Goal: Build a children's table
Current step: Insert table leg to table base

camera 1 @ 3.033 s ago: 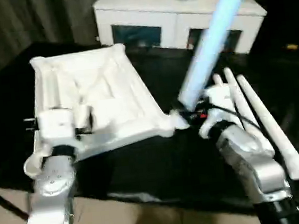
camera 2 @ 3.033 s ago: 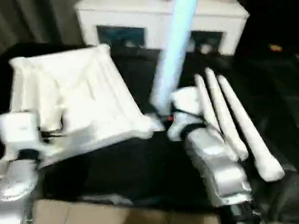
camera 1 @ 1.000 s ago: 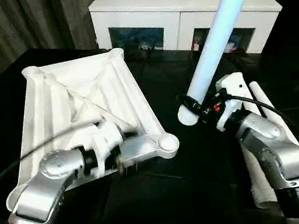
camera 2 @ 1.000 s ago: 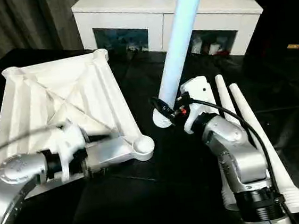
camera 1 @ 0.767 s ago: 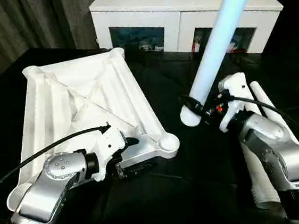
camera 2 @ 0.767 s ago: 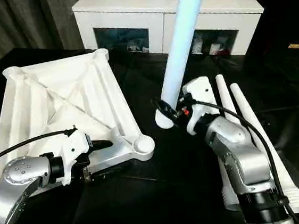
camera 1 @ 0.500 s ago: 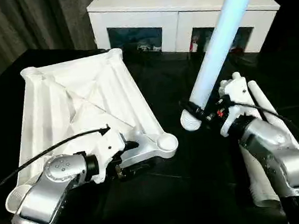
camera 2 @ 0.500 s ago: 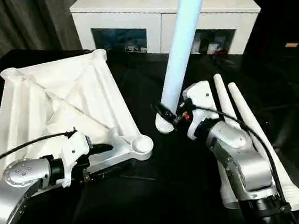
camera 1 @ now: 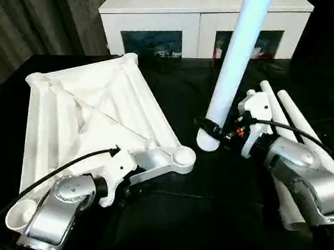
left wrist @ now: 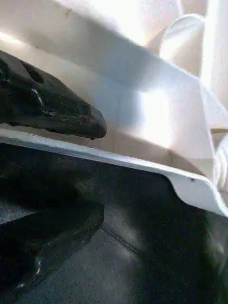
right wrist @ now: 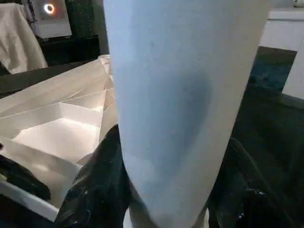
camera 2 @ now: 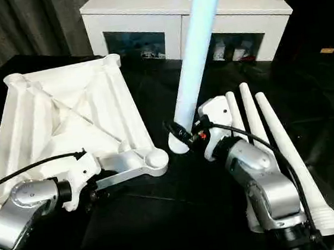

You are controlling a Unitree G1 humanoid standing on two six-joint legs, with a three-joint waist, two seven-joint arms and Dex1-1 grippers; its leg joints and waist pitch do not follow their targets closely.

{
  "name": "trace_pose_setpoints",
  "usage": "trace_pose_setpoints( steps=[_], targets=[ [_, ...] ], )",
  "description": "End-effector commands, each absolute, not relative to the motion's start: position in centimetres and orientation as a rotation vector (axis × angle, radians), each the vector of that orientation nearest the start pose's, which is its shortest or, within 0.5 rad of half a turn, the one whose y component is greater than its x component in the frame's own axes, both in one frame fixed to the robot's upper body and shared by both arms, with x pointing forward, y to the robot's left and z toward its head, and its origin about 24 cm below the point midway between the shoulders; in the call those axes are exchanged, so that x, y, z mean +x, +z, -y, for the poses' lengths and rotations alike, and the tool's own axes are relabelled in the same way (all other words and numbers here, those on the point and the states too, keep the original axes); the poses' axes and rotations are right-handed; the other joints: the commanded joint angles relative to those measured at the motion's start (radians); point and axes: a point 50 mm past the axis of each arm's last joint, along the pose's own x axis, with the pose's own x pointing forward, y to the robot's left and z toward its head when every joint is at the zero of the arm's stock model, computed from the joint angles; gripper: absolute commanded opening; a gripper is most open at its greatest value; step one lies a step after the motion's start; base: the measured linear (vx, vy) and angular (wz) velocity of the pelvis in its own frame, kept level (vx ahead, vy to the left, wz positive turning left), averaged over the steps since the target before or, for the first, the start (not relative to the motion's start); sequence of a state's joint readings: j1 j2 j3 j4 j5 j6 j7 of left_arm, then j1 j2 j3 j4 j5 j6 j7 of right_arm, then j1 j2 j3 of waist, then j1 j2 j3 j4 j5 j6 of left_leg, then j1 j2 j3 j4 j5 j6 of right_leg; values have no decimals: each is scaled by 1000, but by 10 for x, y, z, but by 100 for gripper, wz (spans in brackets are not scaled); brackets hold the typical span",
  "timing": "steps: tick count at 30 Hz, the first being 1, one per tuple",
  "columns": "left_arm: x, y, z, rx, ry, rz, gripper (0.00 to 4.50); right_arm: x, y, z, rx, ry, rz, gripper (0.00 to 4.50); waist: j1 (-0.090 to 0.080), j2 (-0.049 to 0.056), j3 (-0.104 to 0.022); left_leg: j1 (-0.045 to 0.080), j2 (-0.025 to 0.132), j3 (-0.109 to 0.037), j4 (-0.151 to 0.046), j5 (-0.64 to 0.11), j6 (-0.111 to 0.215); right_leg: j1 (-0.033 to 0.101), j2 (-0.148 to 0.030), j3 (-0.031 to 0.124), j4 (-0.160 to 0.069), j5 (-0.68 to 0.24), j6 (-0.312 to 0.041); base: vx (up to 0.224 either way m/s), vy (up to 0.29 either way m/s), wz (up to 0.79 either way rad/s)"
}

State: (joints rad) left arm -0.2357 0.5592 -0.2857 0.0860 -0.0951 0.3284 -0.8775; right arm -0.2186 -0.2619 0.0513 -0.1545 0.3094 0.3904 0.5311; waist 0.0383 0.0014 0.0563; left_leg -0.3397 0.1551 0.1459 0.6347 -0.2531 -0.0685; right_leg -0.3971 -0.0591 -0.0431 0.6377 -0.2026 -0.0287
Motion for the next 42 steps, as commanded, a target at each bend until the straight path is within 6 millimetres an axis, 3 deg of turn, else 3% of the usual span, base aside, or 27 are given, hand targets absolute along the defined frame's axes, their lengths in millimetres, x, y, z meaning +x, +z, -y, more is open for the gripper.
trace_pose_setpoints(
  steps=[1, 4, 6, 12, 21, 22, 27, 29, 30, 31, 32, 34, 35, 36, 37, 38, 39, 40, 42],
  targets=[
    [270, 39, -175, 395, -964, -468, 215, 275, 105, 132, 34, 703, -29, 185, 2, 11, -53, -8, 60, -17, -96, -103, 10, 53, -80, 56, -79, -140, -201, 0, 0, 0],
    [271, 39, -174, 387, -987, -458, 211, 273, 104, 130, 45, 707, -39, 185, 4, 10, -53, -9, 62, -17, -98, -114, 8, 52, -82, 57, -80, -151, -198, 0, 0, 0],
    [271, 40, -174, 388, -1005, -461, 176, 273, 104, 129, 55, 709, -42, 185, 3, 12, -53, -8, 62, -18, -99, -120, 5, 51, -81, 57, -80, -158, -195, 0, 0, 0],
    [275, 45, -174, 414, -1039, -452, 141, 272, 104, 130, 43, 718, -47, 185, 7, 14, -51, -6, 62, -17, -101, -135, -2, 48, -82, 58, -83, -183, -187, 0, 0, 0],
    [280, 50, -172, 591, -1112, -493, 107, 270, 102, 130, 3, 744, -53, 185, 22, 24, -59, 1, 62, -13, -96, -57, 5, 46, -78, 54, -67, -11, -218, 0, 0, 0],
    [283, 53, -171, 593, -1106, -479, 103, 271, 103, 130, -1, 745, -53, 185, 21, 24, -59, -4, 63, -15, -96, -60, 3, 52, -81, 54, -66, -10, -220, 0, 0, 0],
    [290, 62, -169, 630, -1052, -452, 84, 271, 106, 130, 0, 747, -44, 185, 20, 29, -59, -8, 64, -16, -97, -80, -10, 55, -84, 53, -69, -34, -219, 0, 0, 0],
    [289, 65, -169, 625, -1044, -452, 78, 271, 109, 129, 5, 751, -32, 185, 19, 25, -59, -10, 64, -15, -96, -71, -6, 56, -85, 54, -70, -31, -220, 0, 0, 0],
    [290, 68, -170, 621, -1029, -458, 77, 272, 113, 128, 17, 760, -17, 185, 23, 43, -60, -9, 64, -18, -96, -71, -12, 56, -86, 53, -66, -28, -223, 0, 0, 0],
    [290, 68, -170, 621, -1029, -458, 76, 272, 113, 128, 17, 760, -17, 185, 18, 31, -60, -11, 64, -18, -96, -67, -10, 58, -83, 52, -68, -11, -225, 0, 0, 0],
    [289, 70, -171, 612, -1017, -462, 76, 273, 116, 128, 31, 766, -4, 185, 21, 42, -61, -11, 63, -20, -95, -63, -12, 58, -84, 51, -64, -3, -228, 0, 0, 0],
    [289, 79, -171, 575, -1015, -439, 129, 275, 124, 126, 38, 794, 25, 185, 18, 49, -62, -11, 62, -19, -93, -57, -10, 58, -83, 49, -63, 34, -244, 0, 0, 0],
    [288, 81, -169, 543, -1019, -424, 142, 275, 125, 125, 44, 810, 35, 185, 18, 45, -63, -13, 62, -20, -90, -46, -9, 61, -82, 49, -59, 51, -249, 0, 0, 0],
    [287, 74, -166, 514, -1007, -431, 142, 275, 112, 125, 23, 790, 13, 185, 19, 53, -64, -14, 59, -17, -85, -28, 2, 59, -83, 50, -59, 85, -262, 0, 0, 0],
    [285, 71, -165, 543, -1015, -446, 144, 276, 106, 125, -43, 751, -9, 185, 20, 39, -64, -19, 61, -16, -85, -5, 11, 65, -84, 51, -59, 100, -270, 0, 0, 0],
    [285, 71, -165, 544, -1016, -446, 161, 276, 106, 125, -46, 750, -10, 185, 24, 44, -65, -17, 60, -15, -83, 9, 15, 63, -84, 51, -58, 100, -270, 0, 0, 0],
    [285, 75, -160, 508, -1023, -444, 176, 276, 109, 125, 0, 749, -7, 185, 20, 17, -62, -18, 57, -9, -86, 20, 31, 66, -81, 52, -63, 88, -265, 0, 0, 0],
    [284, 79, -156, 475, -1033, -442, 184, 274, 113, 125, 52, 758, 2, 185, 27, 28, -62, -16, 59, -11, -86, 19, 39, 64, -84, 52, -61, 48, -260, 0, 0, 0],
    [281, 90, -153, 449, -1066, -449, 194, 273, 118, 125, 84, 783, 14, 185, 27, 39, -59, -14, 64, -13, -88, -2, 39, 59, -86, 50, -64, -8, -254, 0, 0, 0]
  ],
)
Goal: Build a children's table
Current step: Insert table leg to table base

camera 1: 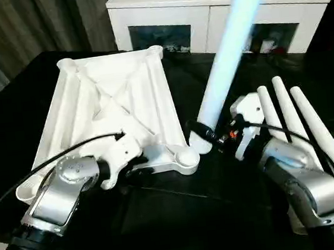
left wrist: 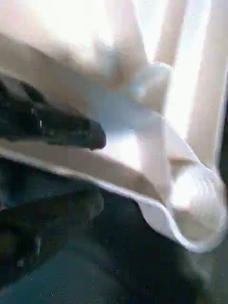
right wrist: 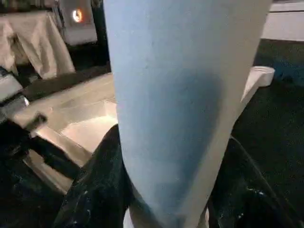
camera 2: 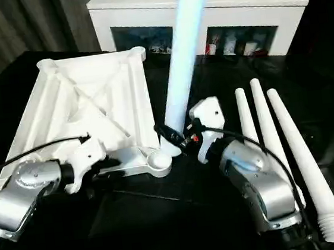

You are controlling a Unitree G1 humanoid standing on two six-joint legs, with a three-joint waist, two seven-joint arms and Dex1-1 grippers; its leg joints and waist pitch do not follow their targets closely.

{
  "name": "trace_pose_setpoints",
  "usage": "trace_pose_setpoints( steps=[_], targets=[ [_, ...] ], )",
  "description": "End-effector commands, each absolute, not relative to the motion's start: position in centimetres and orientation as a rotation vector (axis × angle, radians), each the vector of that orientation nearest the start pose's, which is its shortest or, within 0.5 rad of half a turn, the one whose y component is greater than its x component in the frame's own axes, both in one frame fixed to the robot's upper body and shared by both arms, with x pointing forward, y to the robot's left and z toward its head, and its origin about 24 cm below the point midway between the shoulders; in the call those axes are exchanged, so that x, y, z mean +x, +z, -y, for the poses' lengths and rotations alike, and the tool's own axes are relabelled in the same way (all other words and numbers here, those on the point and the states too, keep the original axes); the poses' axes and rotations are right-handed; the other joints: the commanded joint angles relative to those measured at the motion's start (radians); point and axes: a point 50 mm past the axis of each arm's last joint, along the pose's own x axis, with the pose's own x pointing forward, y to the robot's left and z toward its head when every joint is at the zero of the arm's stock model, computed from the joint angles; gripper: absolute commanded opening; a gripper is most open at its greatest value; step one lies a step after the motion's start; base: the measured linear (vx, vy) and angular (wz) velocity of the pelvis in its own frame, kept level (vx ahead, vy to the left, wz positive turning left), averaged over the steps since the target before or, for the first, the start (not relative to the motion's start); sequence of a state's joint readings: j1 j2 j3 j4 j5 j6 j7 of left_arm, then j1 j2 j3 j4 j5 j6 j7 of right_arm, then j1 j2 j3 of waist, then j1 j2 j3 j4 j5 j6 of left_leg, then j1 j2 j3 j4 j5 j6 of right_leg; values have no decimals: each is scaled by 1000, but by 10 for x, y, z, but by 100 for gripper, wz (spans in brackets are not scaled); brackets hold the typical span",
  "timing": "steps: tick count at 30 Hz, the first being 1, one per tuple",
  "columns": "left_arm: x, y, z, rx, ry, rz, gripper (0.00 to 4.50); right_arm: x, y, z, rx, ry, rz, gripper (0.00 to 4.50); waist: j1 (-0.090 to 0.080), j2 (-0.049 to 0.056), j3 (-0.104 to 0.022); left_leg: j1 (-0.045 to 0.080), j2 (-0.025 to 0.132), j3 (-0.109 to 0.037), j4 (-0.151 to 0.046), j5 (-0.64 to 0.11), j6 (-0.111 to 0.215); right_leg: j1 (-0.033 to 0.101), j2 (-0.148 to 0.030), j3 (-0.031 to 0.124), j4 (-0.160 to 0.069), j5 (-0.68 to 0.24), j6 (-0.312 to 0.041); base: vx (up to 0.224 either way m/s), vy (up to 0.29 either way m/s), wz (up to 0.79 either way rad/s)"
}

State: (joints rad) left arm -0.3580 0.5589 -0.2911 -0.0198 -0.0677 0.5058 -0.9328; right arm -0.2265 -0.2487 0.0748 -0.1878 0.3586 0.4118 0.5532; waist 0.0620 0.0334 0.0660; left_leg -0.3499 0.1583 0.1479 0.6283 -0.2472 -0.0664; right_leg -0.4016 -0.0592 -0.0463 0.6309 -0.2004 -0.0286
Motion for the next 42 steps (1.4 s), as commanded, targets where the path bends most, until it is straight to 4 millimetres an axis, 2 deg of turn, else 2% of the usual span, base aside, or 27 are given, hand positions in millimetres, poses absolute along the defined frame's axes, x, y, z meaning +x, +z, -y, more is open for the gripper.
trace_pose_setpoints(
  steps=[1, 4, 7, 9, 10, 11, 13, 14, 15, 16, 17, 19, 20, 22, 23, 24, 27, 28, 29, 31, 33, 34, 36, 38, 39, 40, 42],
  targets=[
    [280, 90, -153, 451, -1067, -449, 207, 273, 118, 125, 83, 783, 14, 185, 2, 6, -67, -4, 61, -16, -83, -17, 33, 62, -82, 52, -58, -28, -250, 0, 0, 0],
    [276, 96, -152, 480, -1099, -445, 232, 272, 117, 126, 69, 794, 12, 185, -1, 10, -65, -4, 58, -16, -85, -40, 26, 62, -81, 52, -63, -62, -240, 0, 0, 0],
    [277, 106, -153, 535, -1138, -405, 252, 269, 117, 128, 73, 805, 16, 185, -1, 3, -66, -5, 56, -15, -84, -34, 32, 62, -81, 54, -65, -78, -227, 0, 0, 0],
    [279, 108, -157, 582, -1140, -399, 273, 268, 115, 128, 75, 812, 8, 185, -1, 5, -66, -5, 55, -15, -84, -23, 35, 59, -79, 52, -65, -71, -224, 0, 0, 0],
    [278, 107, -159, 595, -1144, -408, 278, 266, 113, 128, 74, 812, 3, 185, -2, -2, -67, -5, 55, -14, -84, -20, 37, 61, -78, 52, -65, -67, -221, 0, 0, 0],
    [278, 106, -160, 607, -1146, -414, 282, 266, 113, 128, 78, 811, -2, 185, 0, 1, -68, -5, 55, -15, -82, -13, 37, 61, -79, 53, -63, -60, -220, 0, 0, 0],
    [278, 102, -163, 614, -1142, -434, 298, 267, 111, 128, 84, 799, -10, 185, -2, -1, -68, -6, 54, -14, -82, 0, 41, 60, -78, 52, -61, -51, -218, 0, 0, 0],
    [276, 100, -163, 608, -1148, -441, 308, 266, 110, 129, 86, 793, -12, 185, -4, -9, -68, -6, 54, -12, -83, 0, 42, 61, -78, 52, -62, -55, -217, 0, 0, 0],
    [274, 98, -162, 601, -1154, -448, 315, 265, 108, 130, 87, 787, -14, 185, -1, -3, -69, -5, 55, -13, -82, 6, 40, 60, -81, 52, -60, -58, -218, 0, 0, 0],
    [274, 94, -162, 597, -1154, -451, 319, 265, 107, 130, 91, 778, -20, 185, -4, -13, -68, -6, 56, -11, -83, 5, 41, 59, -80, 52, -62, -58, -218, 0, 0, 0],
    [274, 89, -161, 594, -1154, -450, 319, 264, 105, 131, 94, 771, -26, 185, -1, -9, -68, -6, 55, -12, -83, 5, 42, 60, -81, 53, -61, -62, -218, 0, 0, 0],
    [275, 84, -162, 599, -1149, -453, 319, 263, 106, 131, 100, 767, -30, 185, -1, -11, -67, -5, 55, -11, -83, -2, 46, 57, -80, 53, -65, -87, -208, 0, 0, 0],
    [277, 80, -162, 583, -1148, -457, 319, 263, 108, 131, 107, 768, -33, 185, -3, -19, -67, -5, 55, -10, -84, -4, 47, 57, -78, 53, -67, -90, -203, 0, 0, 0],
    [280, 74, -162, 560, -1149, -467, 319, 261, 110, 131, 116, 777, -40, 185, -2, -22, -68, -3, 55, -10, -84, 3, 48, 56, -80, 53, -66, -97, -192, 0, 0, 0],
    [281, 72, -161, 551, -1150, -469, 292, 260, 109, 131, 115, 781, -44, 185, -2, -20, -68, -4, 55, -11, -84, 4, 47, 56, -80, 53, -65, -98, -190, 0, 0, 0],
    [282, 70, -161, 551, -1143, -468, 285, 260, 109, 131, 110, 782, -47, 185, -3, -18, -68, -3, 56, -11, -84, -1, 43, 55, -81, 53, -67, -99, -189, 0, 0, 0],
    [289, 64, -161, 578, -1127, -463, 279, 258, 107, 131, 95, 793, -60, 185, -4, -22, -70, -3, 57, -12, -85, -8, 38, 57, -82, 54, -65, -76, -191, 0, 0, 0],
    [289, 64, -161, 579, -1128, -463, 279, 258, 107, 131, 95, 793, -60, 185, -4, -19, -70, -3, 57, -13, -85, -8, 38, 57, -81, 54, -65, -74, -191, 0, 0, 0],
    [290, 63, -161, 584, -1129, -461, 250, 258, 107, 131, 95, 794, -62, 185, -4, -22, -71, -2, 57, -12, -84, -7, 37, 57, -82, 54, -64, -64, -192, 0, 0, 0],
    [292, 63, -161, 583, -1141, -453, 247, 255, 107, 132, 92, 792, -70, 185, -4, -17, -71, -3, 56, -12, -83, -5, 36, 58, -81, 54, -65, -49, -196, 0, 0, 0],
    [295, 64, -162, 576, -1160, -448, 233, 252, 106, 134, 90, 791, -82, 185, -4, -18, -72, -4, 57, -12, -83, 1, 35, 60, -81, 55, -63, -30, -199, 0, 0, 0],
    [295, 65, -162, 577, -1165, -448, 216, 251, 106, 135, 86, 788, -86, 185, -2, -12, -73, -3, 57, -14, -82, 1, 34, 60, -83, 55, -61, -26, -201, 0, 0, 0],
    [296, 66, -162, 580, -1171, -448, 207, 250, 105, 136, 82, 787, -90, 185, -4, -16, -72, -3, 59, -14, -84, -16, 28, 61, -83, 54, -62, -37, -205, 0, 0, 0],
    [297, 67, -164, 596, -1184, -448, 199, 248, 106, 138, 77, 784, -91, 185, -4, -15, -70, -3, 58, -13, -84, -30, 24, 61, -83, 55, -66, -53, -207, 0, 0, 0],
    [298, 66, -165, 597, -1185, -449, 171, 248, 106, 138, 77, 783, -91, 185, -5, -11, -70, -2, 58, -13, -84, -37, 21, 60, -82, 55, -67, -58, -207, 0, 0, 0],
    [298, 66, -165, 597, -1191, -452, 163, 248, 106, 139, 77, 780, -91, 185, -6, -13, -71, -3, 59, -14, -85, -38, 19, 62, -83, 55, -65, -54, -208, 0, 0, 0],
    [298, 65, -166, 590, -1196, -457, 152, 248, 107, 139, 77, 775, -89, 185, -9, -6, -71, -2, 58, -14, -84, -44, 14, 61, -81, 55, -67, -51, -209, 0, 0, 0]
  ],
)
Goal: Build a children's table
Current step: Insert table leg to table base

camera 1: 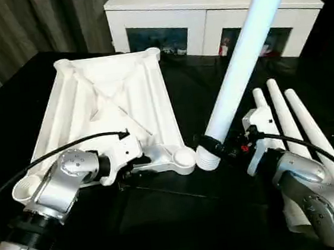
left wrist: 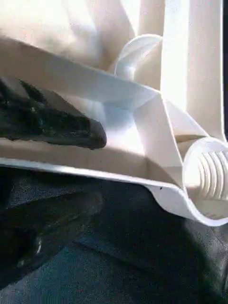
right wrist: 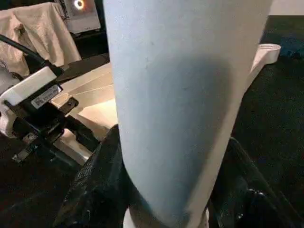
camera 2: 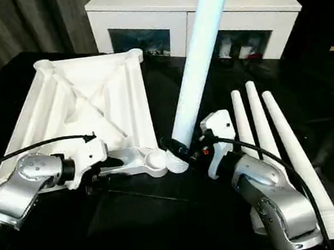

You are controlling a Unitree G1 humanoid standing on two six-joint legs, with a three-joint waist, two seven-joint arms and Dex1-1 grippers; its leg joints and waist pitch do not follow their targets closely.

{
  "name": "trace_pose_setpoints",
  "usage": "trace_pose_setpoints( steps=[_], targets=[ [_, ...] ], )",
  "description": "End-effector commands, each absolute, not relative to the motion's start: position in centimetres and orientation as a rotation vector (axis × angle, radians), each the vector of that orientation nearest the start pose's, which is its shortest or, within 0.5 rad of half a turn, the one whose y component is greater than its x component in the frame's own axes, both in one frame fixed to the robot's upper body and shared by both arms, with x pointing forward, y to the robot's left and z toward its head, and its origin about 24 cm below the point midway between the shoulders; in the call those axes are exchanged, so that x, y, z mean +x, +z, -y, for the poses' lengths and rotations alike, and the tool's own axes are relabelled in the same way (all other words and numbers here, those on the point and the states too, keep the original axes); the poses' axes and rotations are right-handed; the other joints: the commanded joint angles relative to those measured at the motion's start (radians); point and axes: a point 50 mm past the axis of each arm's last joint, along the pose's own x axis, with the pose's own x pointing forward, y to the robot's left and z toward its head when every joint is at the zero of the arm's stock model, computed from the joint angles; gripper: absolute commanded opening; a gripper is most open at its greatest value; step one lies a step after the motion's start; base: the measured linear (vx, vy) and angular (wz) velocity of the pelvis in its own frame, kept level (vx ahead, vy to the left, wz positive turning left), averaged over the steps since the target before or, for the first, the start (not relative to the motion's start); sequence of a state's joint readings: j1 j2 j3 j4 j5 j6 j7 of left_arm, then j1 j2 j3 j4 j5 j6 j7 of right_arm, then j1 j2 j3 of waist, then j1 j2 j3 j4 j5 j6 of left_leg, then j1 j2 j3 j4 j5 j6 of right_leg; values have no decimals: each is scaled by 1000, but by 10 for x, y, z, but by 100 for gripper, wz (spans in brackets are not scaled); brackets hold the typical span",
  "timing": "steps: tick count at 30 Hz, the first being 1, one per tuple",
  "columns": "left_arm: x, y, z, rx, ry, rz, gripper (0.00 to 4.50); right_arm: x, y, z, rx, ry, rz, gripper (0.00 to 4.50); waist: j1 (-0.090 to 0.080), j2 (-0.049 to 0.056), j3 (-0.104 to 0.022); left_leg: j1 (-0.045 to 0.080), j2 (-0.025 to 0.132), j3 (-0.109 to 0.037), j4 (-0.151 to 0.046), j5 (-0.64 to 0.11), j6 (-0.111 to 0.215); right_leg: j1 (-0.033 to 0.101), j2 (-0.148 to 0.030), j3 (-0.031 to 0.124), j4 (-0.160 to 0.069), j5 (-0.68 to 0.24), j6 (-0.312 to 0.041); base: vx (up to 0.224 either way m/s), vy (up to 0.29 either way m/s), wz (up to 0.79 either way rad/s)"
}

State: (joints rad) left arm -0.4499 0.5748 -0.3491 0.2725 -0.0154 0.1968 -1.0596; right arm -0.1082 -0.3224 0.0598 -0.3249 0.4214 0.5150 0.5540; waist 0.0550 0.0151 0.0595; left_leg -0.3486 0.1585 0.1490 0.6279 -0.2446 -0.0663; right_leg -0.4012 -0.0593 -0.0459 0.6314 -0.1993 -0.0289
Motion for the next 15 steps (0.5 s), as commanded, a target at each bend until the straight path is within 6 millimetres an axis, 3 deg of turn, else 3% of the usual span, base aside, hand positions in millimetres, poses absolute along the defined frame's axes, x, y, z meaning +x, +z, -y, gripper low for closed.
trace_pose_setpoints(
  steps=[1, 2, 4, 11, 15],
  targets=[
    [298, 64, -167, 587, -1199, -460, 139, 248, 108, 139, 76, 772, -88, 185, -1, 11, -66, -3, 59, -16, -84, -43, 13, 61, -82, 55, -65, -39, -213, 0, 0, 0],
    [298, 63, -169, 585, -1204, -465, 126, 247, 108, 140, 73, 767, -88, 185, 0, 19, -66, -2, 58, -16, -83, -41, 13, 60, -81, 54, -64, -32, -215, 0, 0, 0],
    [298, 61, -170, 585, -1214, -475, 112, 246, 108, 141, 73, 763, -88, 185, -2, 15, -67, -3, 57, -15, -83, -36, 14, 63, -80, 55, -63, -7, -218, 0, 0, 0],
    [298, 58, -177, 583, -1229, -505, 57, 248, 109, 141, 70, 758, -85, 185, -4, 20, -67, -3, 58, -17, -83, -44, 9, 64, -82, 54, -62, -3, -230, 0, 0, 0],
    [301, 58, -178, 567, -1218, -496, 29, 250, 110, 141, 69, 755, -80, 185, -6, 17, -68, -4, 58, -16, -83, -38, 14, 66, -83, 54, -61, 3, -234, 0, 0, 0]
  ],
)
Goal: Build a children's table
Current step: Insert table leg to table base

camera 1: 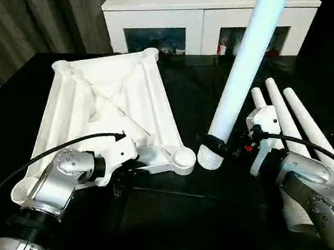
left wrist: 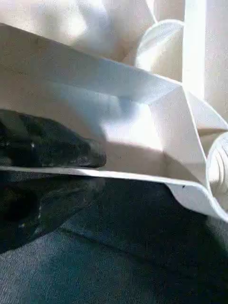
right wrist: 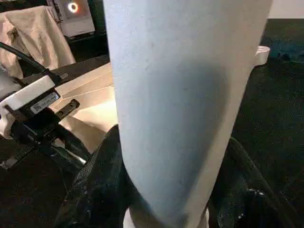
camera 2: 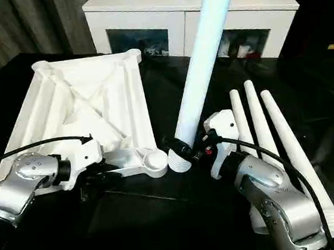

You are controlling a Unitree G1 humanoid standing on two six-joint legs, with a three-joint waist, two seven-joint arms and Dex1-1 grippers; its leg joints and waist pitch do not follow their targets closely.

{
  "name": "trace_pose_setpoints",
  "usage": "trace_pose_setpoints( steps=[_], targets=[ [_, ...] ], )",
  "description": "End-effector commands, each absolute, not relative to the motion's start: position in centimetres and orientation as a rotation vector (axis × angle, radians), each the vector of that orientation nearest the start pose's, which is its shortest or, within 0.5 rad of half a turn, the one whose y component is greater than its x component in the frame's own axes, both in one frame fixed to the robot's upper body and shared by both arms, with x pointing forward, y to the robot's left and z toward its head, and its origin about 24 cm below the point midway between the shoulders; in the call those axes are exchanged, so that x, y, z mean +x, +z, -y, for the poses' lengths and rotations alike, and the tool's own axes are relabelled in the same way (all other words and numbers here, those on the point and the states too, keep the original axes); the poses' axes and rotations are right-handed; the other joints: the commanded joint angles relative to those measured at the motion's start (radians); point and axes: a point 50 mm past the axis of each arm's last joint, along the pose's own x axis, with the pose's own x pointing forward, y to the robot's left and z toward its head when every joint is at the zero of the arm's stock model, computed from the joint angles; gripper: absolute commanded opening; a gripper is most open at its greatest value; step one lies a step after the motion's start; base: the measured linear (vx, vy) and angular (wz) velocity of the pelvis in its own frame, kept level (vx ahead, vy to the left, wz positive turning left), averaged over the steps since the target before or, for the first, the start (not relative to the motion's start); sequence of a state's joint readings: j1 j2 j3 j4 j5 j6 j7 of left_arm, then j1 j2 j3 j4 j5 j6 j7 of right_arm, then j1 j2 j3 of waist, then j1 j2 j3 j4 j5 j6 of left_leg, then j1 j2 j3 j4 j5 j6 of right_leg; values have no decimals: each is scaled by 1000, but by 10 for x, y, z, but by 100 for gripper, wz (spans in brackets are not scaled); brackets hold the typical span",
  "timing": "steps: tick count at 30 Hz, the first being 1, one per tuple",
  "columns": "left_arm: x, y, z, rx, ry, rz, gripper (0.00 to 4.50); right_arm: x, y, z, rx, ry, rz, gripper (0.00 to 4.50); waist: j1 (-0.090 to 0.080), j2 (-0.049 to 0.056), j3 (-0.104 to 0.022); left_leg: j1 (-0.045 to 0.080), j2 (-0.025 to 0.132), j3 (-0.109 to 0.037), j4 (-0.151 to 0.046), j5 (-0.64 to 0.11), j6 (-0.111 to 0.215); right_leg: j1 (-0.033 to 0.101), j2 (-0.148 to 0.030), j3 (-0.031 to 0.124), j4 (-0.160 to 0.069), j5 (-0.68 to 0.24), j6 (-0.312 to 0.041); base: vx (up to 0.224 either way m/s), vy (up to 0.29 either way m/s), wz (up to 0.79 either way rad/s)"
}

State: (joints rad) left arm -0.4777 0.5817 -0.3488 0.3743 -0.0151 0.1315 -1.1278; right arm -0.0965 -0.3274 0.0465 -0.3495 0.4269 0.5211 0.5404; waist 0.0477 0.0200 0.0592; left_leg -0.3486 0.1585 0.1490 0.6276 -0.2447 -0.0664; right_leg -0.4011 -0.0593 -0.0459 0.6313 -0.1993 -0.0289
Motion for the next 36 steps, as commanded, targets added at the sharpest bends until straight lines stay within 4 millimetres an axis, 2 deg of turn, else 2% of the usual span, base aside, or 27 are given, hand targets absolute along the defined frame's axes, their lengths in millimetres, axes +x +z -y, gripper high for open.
trace_pose_setpoints(
  steps=[1, 4, 5, 6, 8, 9, 10, 11, 12, 14, 15, 16, 17, 18, 19, 20, 21, 22, 25, 27, 28, 29, 31, 32, 33, 36],
  targets=[
    [301, 58, -177, 558, -1223, -499, 20, 251, 110, 140, 69, 758, -80, 185, 1, 13, -67, -4, 59, -16, -83, -39, 13, 66, -83, 54, -61, 0, -235, 0, 0, 0],
    [297, 54, -175, 554, -1247, -510, 6, 253, 111, 138, 71, 762, -80, 185, -5, 13, -66, -5, 58, -17, -84, -48, 13, 67, -84, 54, -63, -8, -237, 0, 0, 0],
    [296, 54, -175, 551, -1258, -514, 3, 255, 113, 136, 74, 762, -80, 185, -6, 7, -66, -6, 59, -17, -85, -48, 13, 69, -85, 54, -63, -14, -237, 0, 0, 0],
    [295, 55, -174, 549, -1266, -515, 3, 257, 115, 135, 78, 763, -79, 185, -8, 12, -66, -5, 59, -18, -84, -45, 12, 68, -85, 54, -62, -18, -238, 0, 0, 0],
    [293, 54, -171, 550, -1274, -511, 3, 260, 117, 134, 89, 763, -76, 185, -10, 9, -67, -4, 59, -17, -84, -42, 15, 66, -85, 54, -61, -13, -244, 0, 0, 0],
    [290, 53, -167, 553, -1282, -500, 3, 264, 117, 133, 98, 756, -80, 185, -10, -5, -66, -4, 60, -14, -84, -40, 20, 65, -84, 54, -63, -18, -244, 0, 0, 0],
    [288, 54, -162, 541, -1282, -478, 3, 268, 117, 132, 111, 754, -81, 185, -5, 7, -67, -4, 61, -17, -84, -25, 22, 66, -88, 54, -57, -10, -249, 0, 0, 0],
    [288, 55, -157, 536, -1274, -450, 3, 271, 117, 131, 133, 758, -85, 185, -8, 7, -67, -5, 62, -17, -83, -19, 23, 65, -88, 54, -57, -3, -252, 0, 0, 0],
    [288, 56, -155, 536, -1264, -432, 3, 276, 116, 128, 160, 759, -90, 185, -6, -11, -67, -5, 63, -14, -83, -13, 31, 65, -88, 54, -58, 4, -257, 0, 0, 0],
    [286, 53, -150, 523, -1240, -414, 0, 280, 110, 126, 180, 757, -110, 184, -2, 0, -67, -4, 61, -12, -81, 2, 39, 61, -88, 54, -58, 0, -260, 0, 0, 0],
    [284, 52, -147, 536, -1233, -408, 0, 281, 106, 123, 177, 755, -134, 184, 3, -36, -67, -9, 62, -11, -83, 12, 52, 69, -90, 54, -56, -5, -251, 0, 0, 0],
    [281, 53, -144, 538, -1235, -404, 0, 281, 104, 122, 182, 753, -158, 184, 12, -18, -66, -5, 63, -12, -83, 29, 58, 63, -92, 54, -55, -12, -244, 0, 0, 0],
    [281, 53, -144, 538, -1235, -404, 0, 281, 104, 122, 182, 753, -158, 184, 13, -15, -66, -4, 65, -11, -83, 28, 56, 61, -91, 53, -55, -17, -242, 0, 0, 0],
    [279, 57, -141, 527, -1228, -384, 0, 281, 104, 115, 223, 781, -183, 184, 10, -45, -67, -3, 64, -7, -84, 32, 61, 62, -87, 52, -56, -13, -234, 0, 0, 0],
    [278, 60, -141, 524, -1226, -378, 0, 281, 104, 111, 227, 805, -200, 184, 18, -31, -67, -6, 63, -12, -84, 41, 61, 64, -91, 52, -49, -13, -233, 0, 0, 0],
    [278, 61, -142, 537, -1219, -375, 0, 281, 102, 109, 232, 820, -221, 184, 19, -10, -66, 0, 63, -11, -83, 29, 56, 54, -89, 52, -53, -23, -231, 0, 0, 0],
    [278, 61, -144, 553, -1214, -376, 0, 281, 101, 107, 234, 829, -237, 184, 17, -14, -66, -3, 61, -11, -85, 20, 50, 57, -86, 51, -55, -24, -226, 0, 0, 0],
    [276, 61, -145, 567, -1224, -385, 0, 282, 98, 105, 218, 841, -267, 184, 17, -9, -65, -1, 61, -11, -85, 11, 41, 56, -86, 52, -56, -26, -224, 0, 0, 0],
    [278, 62, -146, 606, -1227, -386, 0, 283, 92, 103, 179, 867, -313, 184, 16, -13, -65, -1, 59, -9, -85, -3, 25, 57, -85, 53, -58, -27, -223, 0, 0, 0],
    [279, 63, -145, 613, -1229, -389, 0, 284, 87, 102, 143, 873, -346, 184, 16, -7, -67, -2, 58, -10, -85, -1, 14, 58, -84, 53, -55, 0, -224, 0, 0, 0],
    [279, 63, -145, 612, -1230, -389, 0, 285, 87, 102, 139, 872, -347, 184, 16, -8, -67, -2, 58, -11, -85, -4, 8, 60, -84, 53, -55, 5, -225, 0, 0, 0],
    [279, 64, -144, 611, -1232, -389, 0, 286, 86, 103, 125, 870, -352, 184, 15, -6, -67, -1, 58, -11, -85, -4, 7, 60, -84, 53, -54, 9, -226, 0, 0, 0],
    [279, 64, -143, 611, -1233, -389, 0, 287, 86, 104, 112, 867, -355, 184, 15, -7, -67, -2, 58, -10, -85, -11, 4, 60, -84, 54, -55, 8, -227, 0, 0, 0],
    [279, 65, -142, 619, -1234, -387, 0, 289, 88, 108, 101, 853, -352, 184, 15, 1, -67, -1, 58, -10, -84, -15, 0, 60, -85, 54, -56, 8, -228, 0, 0, 0],
    [279, 65, -142, 622, -1237, -388, 0, 290, 89, 110, 98, 849, -354, 184, 14, -3, -68, -1, 58, -11, -85, -18, -2, 61, -83, 54, -56, 12, -229, 0, 0, 0],
    [279, 64, -143, 624, -1242, -390, 0, 291, 90, 116, 77, 848, -373, 184, 14, -1, -69, 1, 57, -10, -83, -19, -4, 62, -81, 53, -55, 25, -235, 0, 0, 0]
  ],
)
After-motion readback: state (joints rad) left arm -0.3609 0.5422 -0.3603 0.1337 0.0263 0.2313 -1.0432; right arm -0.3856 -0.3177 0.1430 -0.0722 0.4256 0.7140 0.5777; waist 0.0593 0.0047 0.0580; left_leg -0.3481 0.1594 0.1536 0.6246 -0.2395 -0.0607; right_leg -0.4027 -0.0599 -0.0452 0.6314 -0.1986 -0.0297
